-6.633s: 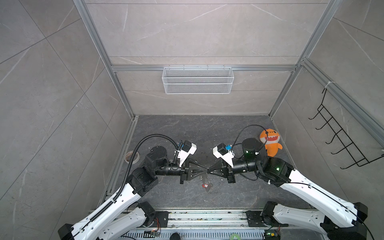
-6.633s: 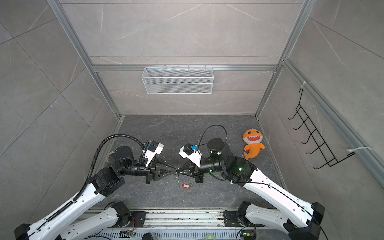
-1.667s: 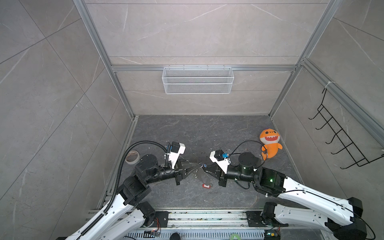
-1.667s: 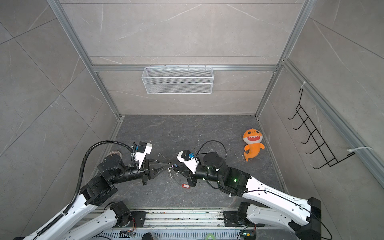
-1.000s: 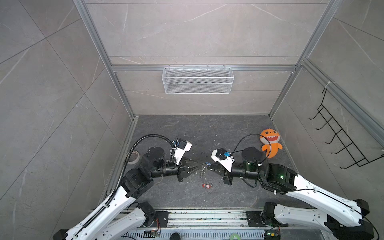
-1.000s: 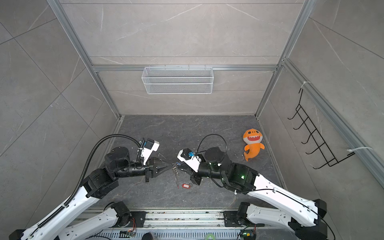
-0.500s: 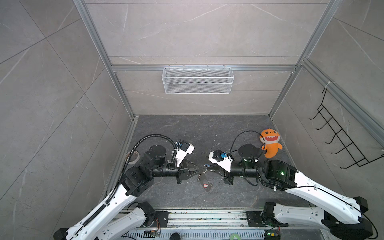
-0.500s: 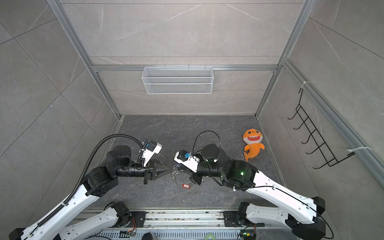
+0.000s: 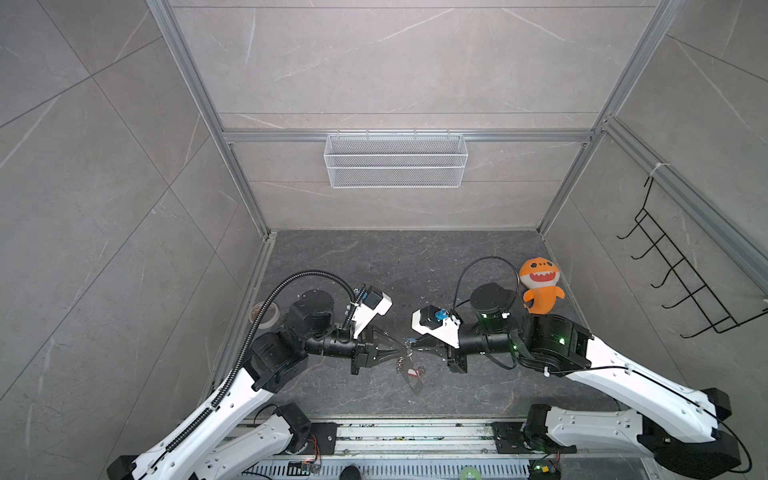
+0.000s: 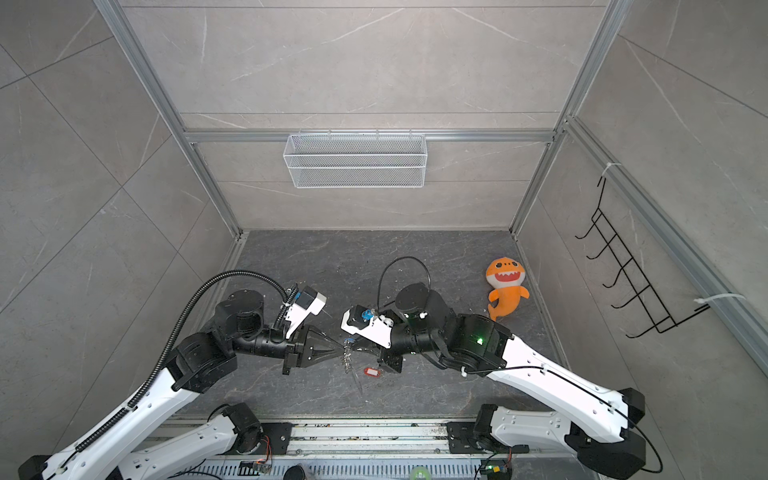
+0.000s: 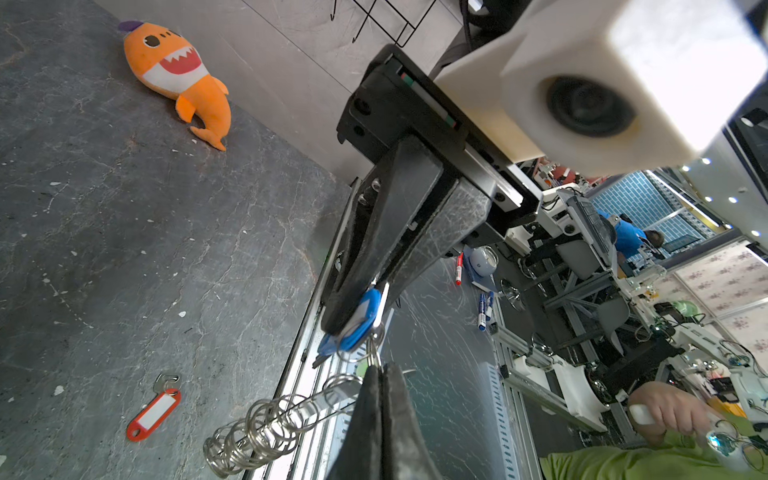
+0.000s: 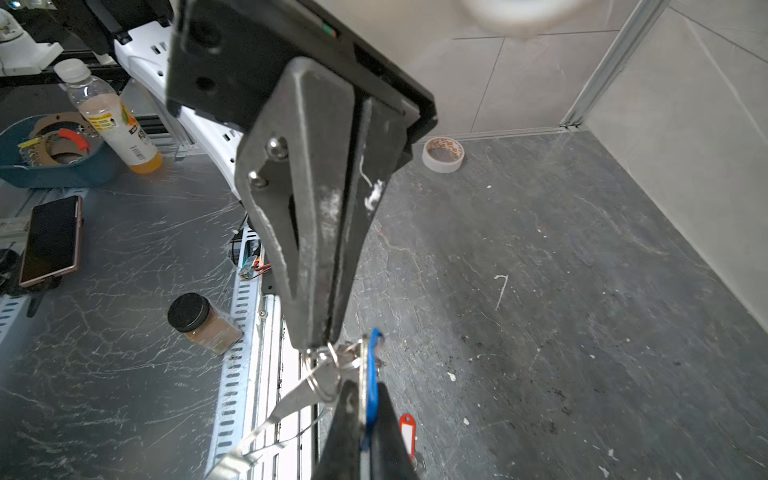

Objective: Remove the keys from the keyring

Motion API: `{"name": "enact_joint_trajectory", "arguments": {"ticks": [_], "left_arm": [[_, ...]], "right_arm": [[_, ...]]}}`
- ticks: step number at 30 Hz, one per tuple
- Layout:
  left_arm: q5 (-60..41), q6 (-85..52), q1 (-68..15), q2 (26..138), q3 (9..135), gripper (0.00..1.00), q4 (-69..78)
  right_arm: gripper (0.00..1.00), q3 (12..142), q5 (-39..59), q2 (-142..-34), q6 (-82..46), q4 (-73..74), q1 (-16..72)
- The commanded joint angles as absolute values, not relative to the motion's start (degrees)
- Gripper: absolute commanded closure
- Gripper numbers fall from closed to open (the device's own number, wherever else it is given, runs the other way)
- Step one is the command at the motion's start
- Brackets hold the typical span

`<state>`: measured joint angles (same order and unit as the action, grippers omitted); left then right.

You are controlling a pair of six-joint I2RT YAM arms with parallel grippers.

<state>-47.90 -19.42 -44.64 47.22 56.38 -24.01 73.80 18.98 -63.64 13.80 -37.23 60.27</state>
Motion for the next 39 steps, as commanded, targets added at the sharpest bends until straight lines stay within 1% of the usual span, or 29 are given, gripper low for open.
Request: {"name": "enact_joint_trajectory", "arguments": {"ticks": [1,10,18,21,25,28,31,35,39], "left_arm": [[-53.02,-17.75,-45.37,46.28,58.16,1.00,-23.03],[-53.15,-20.56,-45.44,42.59,56.16,1.00,-17.42],[-49.49,-20.92,-45.48,39.88,55.82,1.00,-17.27],[-47.03,-21.05,-45.44,38.76,55.81,1.00,-17.23],[-41.31,-22.04,-45.46,36.95,54.52,1.00,-15.56],[-36.04,-22.23,-45.47,35.01,52.82,1.00,-12.66],[-32.72,-22.80,-45.47,32.63,49.53,1.00,-6.60],[-33.53,-22.60,-45.45,31.79,46.61,1.00,0.13],[-36.00,-20.56,-45.46,32.96,46.58,1.00,0.45]], "right_arm": [[1.00,76.43,20.86,-64.90,15.16,-38.09,60.10],[1.00,74.63,24.42,-65.21,13.99,-37.05,58.37],[1.00,71.68,25.35,-64.44,12.50,-34.46,57.74],[1.00,70.64,25.44,-64.16,12.05,-33.72,57.66],[1.00,69.60,26.57,-63.63,11.36,-32.93,57.66],[1.00,68.40,26.57,-63.37,10.36,-31.79,57.82],[1.00,65.99,26.26,-63.28,8.82,-29.01,58.37],[1.00,63.12,25.65,-63.06,6.58,-25.43,59.06],[1.00,61.17,24.16,-62.76,5.10,-23.01,59.63]]}}
